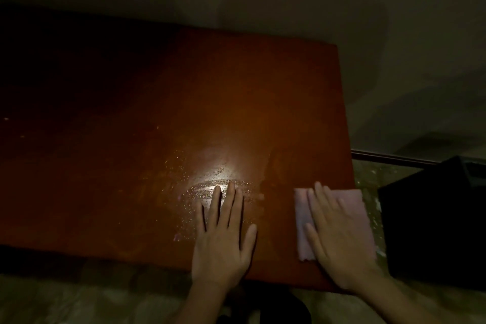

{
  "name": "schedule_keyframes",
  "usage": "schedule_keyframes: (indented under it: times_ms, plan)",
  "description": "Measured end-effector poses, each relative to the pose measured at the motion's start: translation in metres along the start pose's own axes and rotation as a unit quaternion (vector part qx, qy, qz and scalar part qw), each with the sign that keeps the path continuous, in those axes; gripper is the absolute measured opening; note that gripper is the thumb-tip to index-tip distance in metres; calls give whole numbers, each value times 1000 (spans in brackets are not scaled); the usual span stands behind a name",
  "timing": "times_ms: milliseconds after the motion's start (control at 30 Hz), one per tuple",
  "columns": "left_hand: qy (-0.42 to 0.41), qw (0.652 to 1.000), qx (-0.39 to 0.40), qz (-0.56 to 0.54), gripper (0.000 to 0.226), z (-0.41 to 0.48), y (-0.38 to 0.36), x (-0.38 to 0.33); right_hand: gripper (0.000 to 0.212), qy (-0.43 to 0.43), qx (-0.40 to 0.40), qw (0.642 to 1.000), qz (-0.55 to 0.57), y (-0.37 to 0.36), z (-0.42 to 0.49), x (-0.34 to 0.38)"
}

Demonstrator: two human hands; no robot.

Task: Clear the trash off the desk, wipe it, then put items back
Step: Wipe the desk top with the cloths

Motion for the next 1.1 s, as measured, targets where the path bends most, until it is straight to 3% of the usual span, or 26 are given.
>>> schedule_keyframes:
  times_ms: [167, 267, 467, 600, 733, 900, 1000, 1100]
  plan:
    - [-9, 1000, -27, -8, 66, 0, -2, -4, 62, -82, -54, 994, 43, 35, 106, 1]
    - [-5, 999, -31, -12, 67, 4, -3, 1, 61, -66, -52, 995, 54, 41, 155, 37]
    - [-19, 1000, -19, -2, 67, 1, -7, 5, 58, 74, -34, 997, -2, -8, 21, 59]
    - [-13, 999, -39, -12, 68, 3, -3, 0, 57, -11, -23, 999, -20, 3, 3, 0]
    - [-19, 997, -63, -29, 66, 1, -1, 0, 66, -91, -65, 993, 42, 13, 54, 19]
    - [-31, 994, -88, -62, 61, -2, 2, -1, 60, 6, -52, 998, 35, -17, 39, 99]
    - [-50, 974, -155, -159, 54, -23, 18, 18, 55, 36, -18, 999, 10, -34, -10, 94]
    - [26, 959, -221, -178, 55, -35, 41, 77, 62, 5, 32, 999, -8, -29, -30, 67]
Point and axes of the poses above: each hand's wrist, its own z-axis towards the middle knuckle, its own y-axis out of the back of the hand, x = y × z, the point moved 5 cm from there along z, towards the middle knuckle, and after that the axes turned 10 degrees about x, right-handed, at the moved point
